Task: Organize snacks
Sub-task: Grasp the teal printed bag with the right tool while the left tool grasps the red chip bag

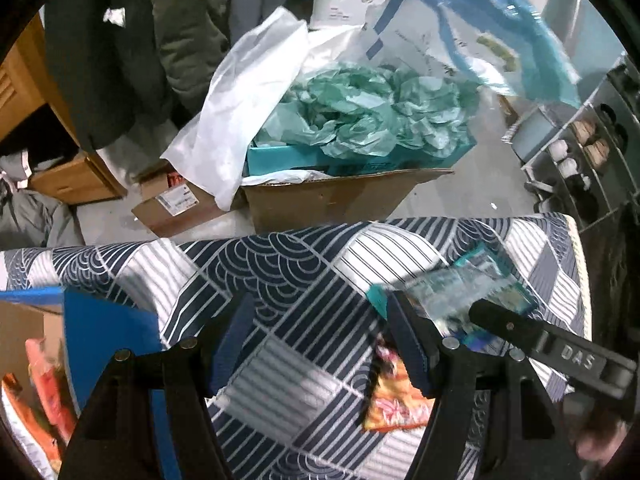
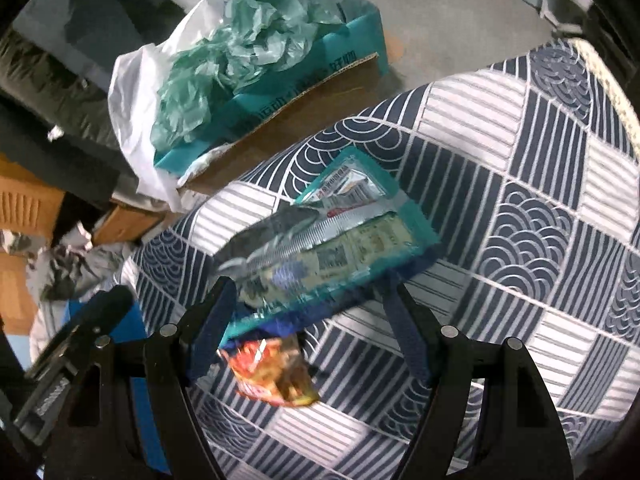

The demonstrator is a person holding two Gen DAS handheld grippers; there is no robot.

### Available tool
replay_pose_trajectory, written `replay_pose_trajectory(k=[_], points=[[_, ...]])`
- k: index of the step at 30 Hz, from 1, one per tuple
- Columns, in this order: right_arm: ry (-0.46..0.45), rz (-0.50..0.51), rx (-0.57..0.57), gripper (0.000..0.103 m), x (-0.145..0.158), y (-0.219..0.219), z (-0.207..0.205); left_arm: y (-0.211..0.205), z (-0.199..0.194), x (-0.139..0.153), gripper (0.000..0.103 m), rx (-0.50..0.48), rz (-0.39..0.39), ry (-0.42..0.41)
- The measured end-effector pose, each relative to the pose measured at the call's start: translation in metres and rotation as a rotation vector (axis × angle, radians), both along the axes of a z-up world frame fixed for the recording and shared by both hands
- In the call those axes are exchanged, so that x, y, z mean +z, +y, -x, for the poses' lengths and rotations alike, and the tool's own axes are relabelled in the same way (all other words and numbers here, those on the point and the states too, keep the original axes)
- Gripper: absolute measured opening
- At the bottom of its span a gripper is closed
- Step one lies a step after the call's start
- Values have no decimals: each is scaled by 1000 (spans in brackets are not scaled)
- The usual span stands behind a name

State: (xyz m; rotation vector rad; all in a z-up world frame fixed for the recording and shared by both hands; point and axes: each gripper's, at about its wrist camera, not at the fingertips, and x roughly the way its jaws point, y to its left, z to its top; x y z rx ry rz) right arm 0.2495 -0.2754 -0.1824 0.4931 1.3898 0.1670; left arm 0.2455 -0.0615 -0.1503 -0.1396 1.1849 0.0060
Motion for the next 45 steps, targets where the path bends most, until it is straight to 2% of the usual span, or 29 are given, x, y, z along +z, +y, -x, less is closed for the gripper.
replay_pose_trajectory(k=[9,14,17,18,22,24,26,29,34,40,45], points=[[31,-89,-105,75,-30,6,-13,1,-14,-26,70,25,28,41],[16,-120,-91,73,-36,11,-17,-1,-13,-30,70,17,40,50],[-7,-138,-79,51,-34,12,-17,-2,-9,-30,70,18,81,64],[-14,-146,-75,39,-31,11,-17,-3,-7,-30,70,14,94,71],[-80,-114,-63,26,-13,7,-15,-15,5,-27,70,-31,110,84],[-119,-82,-52,25,-1,2,-14,-22,10,-27,71,-50,118,97],[-134,-58,-58,24,6,-4,-12,-31,17,-28,77,-71,122,108],[-153,-27,-59,18,17,-18,-7,-47,26,-29,78,-102,112,110],[-163,33,-49,17,25,-34,5,-61,38,-39,78,-128,117,144],[-156,66,-43,17,30,-53,22,-81,44,-49,79,-205,54,135],[-146,69,-35,17,32,-61,32,-94,40,-66,80,-240,-5,162]])
